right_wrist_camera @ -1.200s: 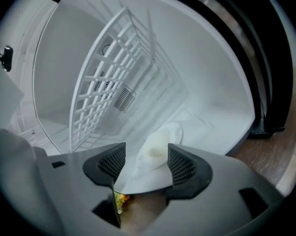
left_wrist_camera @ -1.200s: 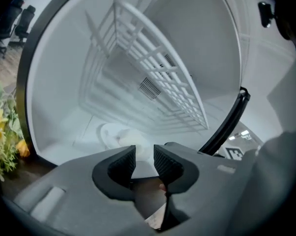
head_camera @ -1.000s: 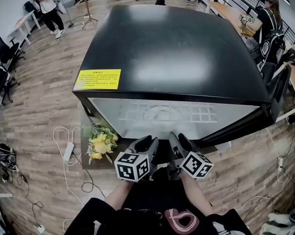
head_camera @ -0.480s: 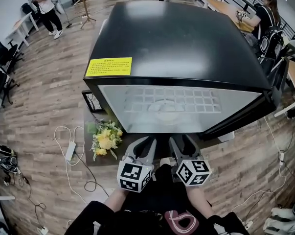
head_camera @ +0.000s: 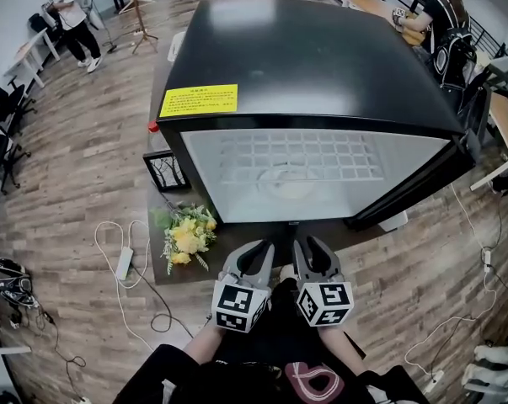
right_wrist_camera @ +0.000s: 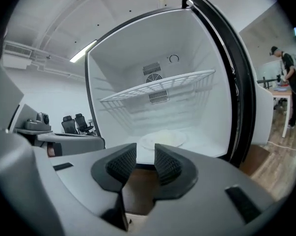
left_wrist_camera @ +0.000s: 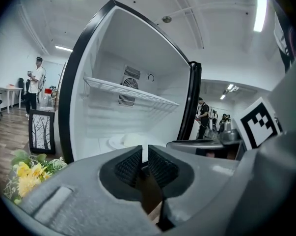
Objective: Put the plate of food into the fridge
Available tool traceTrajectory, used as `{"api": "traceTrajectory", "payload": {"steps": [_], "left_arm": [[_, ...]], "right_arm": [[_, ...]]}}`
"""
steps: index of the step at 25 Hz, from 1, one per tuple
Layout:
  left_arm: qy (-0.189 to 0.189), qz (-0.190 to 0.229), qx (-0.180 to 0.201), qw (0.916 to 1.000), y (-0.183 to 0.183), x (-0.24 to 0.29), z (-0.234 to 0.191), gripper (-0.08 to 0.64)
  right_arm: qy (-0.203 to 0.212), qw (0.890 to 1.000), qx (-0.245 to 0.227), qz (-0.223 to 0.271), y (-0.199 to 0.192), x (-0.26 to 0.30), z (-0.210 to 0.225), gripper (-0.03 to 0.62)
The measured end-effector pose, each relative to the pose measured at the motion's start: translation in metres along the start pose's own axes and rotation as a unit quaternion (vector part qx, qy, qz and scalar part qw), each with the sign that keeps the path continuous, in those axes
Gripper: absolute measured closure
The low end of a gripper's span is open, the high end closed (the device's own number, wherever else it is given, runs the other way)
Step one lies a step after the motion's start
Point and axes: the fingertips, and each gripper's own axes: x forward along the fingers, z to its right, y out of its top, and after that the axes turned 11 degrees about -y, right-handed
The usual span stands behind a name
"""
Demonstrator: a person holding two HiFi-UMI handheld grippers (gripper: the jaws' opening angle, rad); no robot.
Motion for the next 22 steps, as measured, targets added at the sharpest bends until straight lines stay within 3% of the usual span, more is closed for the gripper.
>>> {"api": "traceTrajectory", "payload": {"steps": [7, 13, 22], "left_arm": [[0.014, 0.003, 0.008, 0.9999, -0.01, 0.004, -0.003, 0.546], [0.014, 0.018, -0.005, 0.9997, -0.008, 0.005, -0.002, 0.551], [0.01, 0.014, 0.006, 0.9998, -0.009, 0.009, 0.005, 0.552]], "right_arm": [[-0.029, 0.999, -0.023, 0.013, -0.004, -0.001, -0.002, 0.547], [-0.045, 0.999, -0.015, 0.017, -0.006, -0.002, 0.004, 0.574], [-0.032, 0.999, -0.019, 0.024, -0.005, -0.005, -0.005, 0.584]]}}
